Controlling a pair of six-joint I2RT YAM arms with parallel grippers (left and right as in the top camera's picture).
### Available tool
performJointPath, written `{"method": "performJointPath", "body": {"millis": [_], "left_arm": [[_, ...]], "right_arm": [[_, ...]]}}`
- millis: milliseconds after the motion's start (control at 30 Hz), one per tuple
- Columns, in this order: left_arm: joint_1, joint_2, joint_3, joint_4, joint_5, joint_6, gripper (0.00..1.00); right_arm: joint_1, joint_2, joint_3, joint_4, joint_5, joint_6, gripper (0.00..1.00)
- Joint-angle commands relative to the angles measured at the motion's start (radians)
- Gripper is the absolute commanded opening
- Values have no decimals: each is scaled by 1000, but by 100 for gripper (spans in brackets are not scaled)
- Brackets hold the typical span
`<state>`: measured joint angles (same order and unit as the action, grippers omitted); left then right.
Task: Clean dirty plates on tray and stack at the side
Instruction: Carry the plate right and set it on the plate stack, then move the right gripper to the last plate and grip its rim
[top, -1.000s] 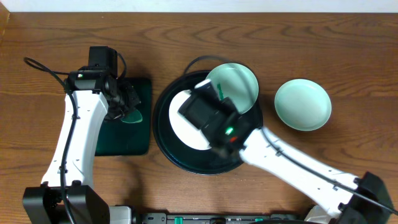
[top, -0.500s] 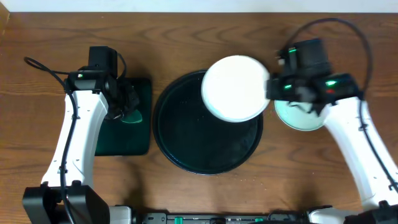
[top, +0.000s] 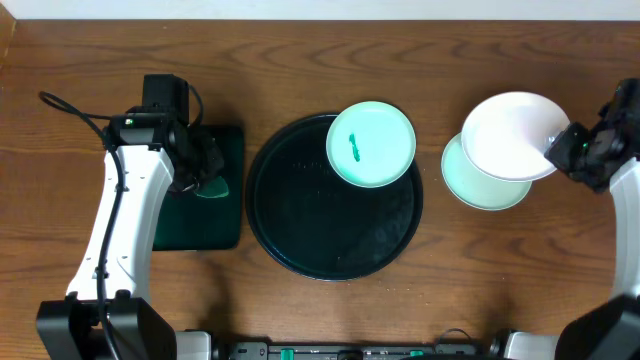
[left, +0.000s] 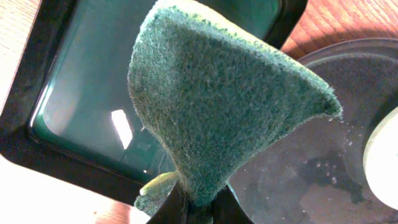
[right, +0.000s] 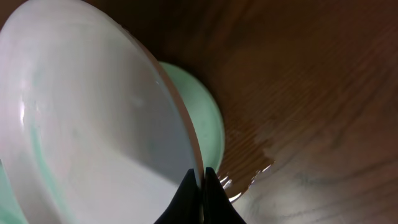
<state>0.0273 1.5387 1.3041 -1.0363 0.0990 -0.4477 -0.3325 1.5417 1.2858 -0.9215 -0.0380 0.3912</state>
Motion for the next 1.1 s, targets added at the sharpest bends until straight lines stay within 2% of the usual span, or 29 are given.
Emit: {"method": "performJointPath", "body": {"millis": [0,233,267,300,433,567,700,800,933,1067], "left_arm": [[4,-3,9,0,-2,9,7],[4,-3,9,2,-2,9,7],[4,-3,9,2,-2,10,7],[4,-3,9,2,-2,10,7],[4,-3,9,2,-2,10,7],[4,-3,9,2,-2,10,7],[4,-3,9,1,-2,37,7],[4,-3,9,1,-2,40,7],[4,-3,9,1,-2,40,7],[4,-3,9,7,-2,40,7]], "right_arm": [[8,67,-53,28,37,22,1],[39,186,-90,73,22,23,1],[45,200,-90,73,22,23,4],[56,216,-90,72,21,23,13],[73,216,-74,63,-10,22,38],[112,211,39,-19,-58,-35,41],[201,211,157,-34,-161,-189,59],[288,212,198,20,-227,-281,60],[402,247,200,136,-240,-386,75],[480,366,272,175,-240,-441,73]]}}
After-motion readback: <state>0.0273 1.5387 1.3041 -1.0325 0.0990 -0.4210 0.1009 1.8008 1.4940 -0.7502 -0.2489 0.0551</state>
